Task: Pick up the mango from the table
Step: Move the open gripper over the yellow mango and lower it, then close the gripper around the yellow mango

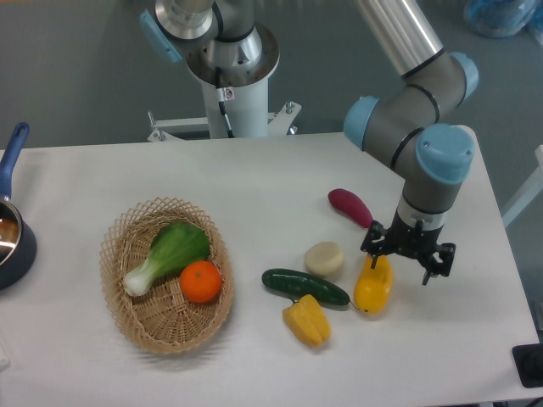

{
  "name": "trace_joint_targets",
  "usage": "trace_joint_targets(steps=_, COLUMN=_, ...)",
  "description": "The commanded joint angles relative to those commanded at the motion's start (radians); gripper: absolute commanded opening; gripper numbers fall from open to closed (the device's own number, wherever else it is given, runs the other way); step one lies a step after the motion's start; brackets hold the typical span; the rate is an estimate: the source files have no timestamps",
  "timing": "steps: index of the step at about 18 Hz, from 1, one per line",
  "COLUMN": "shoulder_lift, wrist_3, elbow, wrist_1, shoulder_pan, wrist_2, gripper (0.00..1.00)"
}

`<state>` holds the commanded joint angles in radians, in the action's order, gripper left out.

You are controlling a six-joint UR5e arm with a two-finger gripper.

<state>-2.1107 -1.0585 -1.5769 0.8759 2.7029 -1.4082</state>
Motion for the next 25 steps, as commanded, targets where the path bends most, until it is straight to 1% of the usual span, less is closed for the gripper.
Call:
trace_joint_targets(steps=7, shoulder_lift=-0.015, wrist_3=0.006, elbow=-0.008, wrist_1=-0.044, shoulder_pan=-0.018, wrist_2=-0.003, gripper=1.00)
trace_joint_targets(steps=13, shoulder_lift=-0.028, wrist_3=0.014, elbow=-0.018, wrist_1=-0.045, shoulder_pan=-0.048, wrist_2=-0.005, gripper=1.00)
trace_joint_targets(steps=17, shoulder_lift=-0.028, wrist_3=0.012, elbow=-0.038, wrist_1=-0.046, shoulder_pan=-0.048, wrist_2=-0.003, gripper=1.00)
trace_joint_targets(steps=20, shoulder_lift=-0.029, wrist_3=0.009, elbow=-0.038, wrist_1=-0.046, shoulder_pan=-0.048, wrist_2=-0.005, gripper=1.00)
trace_joint_targets(steps=25, shoulder_lift=-0.043, wrist_3=0.008, elbow=-0.040, wrist_1=-0.049, shoulder_pan=-0.048, wrist_2=-0.063, gripper=1.00)
